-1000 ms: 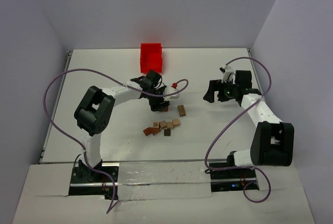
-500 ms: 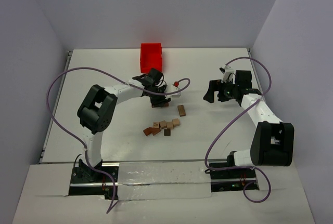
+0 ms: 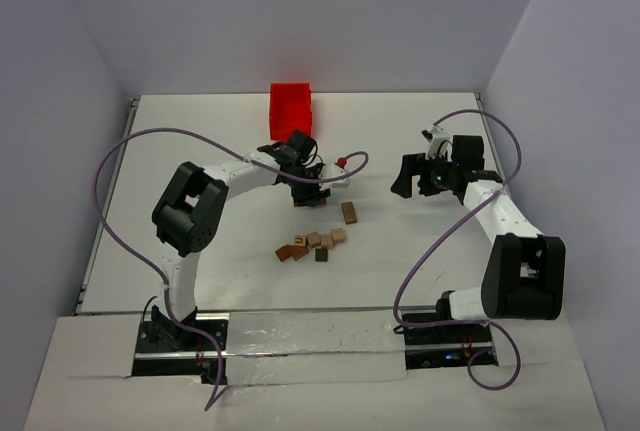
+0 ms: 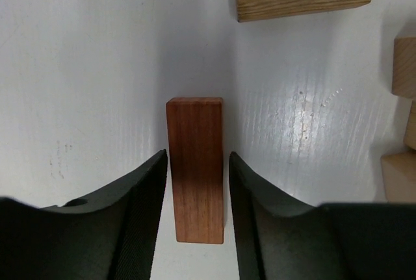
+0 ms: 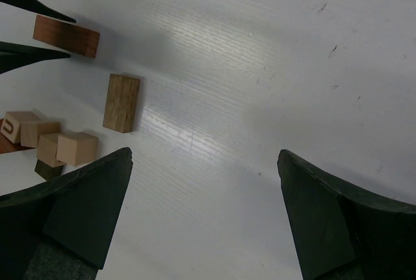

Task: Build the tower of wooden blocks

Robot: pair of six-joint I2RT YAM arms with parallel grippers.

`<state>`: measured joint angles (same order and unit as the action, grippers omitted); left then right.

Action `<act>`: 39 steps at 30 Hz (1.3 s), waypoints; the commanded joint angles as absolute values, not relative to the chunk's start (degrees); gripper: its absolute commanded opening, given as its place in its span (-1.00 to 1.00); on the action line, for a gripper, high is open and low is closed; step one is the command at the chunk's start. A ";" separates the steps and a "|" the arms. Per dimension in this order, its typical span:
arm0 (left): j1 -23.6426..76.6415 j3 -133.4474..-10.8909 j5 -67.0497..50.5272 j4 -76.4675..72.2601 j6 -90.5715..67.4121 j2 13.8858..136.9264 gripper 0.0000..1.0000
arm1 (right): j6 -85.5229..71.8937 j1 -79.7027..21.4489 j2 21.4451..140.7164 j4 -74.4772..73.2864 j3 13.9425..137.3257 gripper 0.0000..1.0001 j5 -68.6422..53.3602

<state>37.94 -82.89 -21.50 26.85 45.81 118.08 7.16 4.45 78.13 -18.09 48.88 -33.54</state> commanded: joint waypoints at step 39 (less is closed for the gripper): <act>50.72 -66.58 -20.90 21.86 27.25 95.75 0.25 | 6.82 4.66 75.50 -17.40 51.77 0.99 -34.14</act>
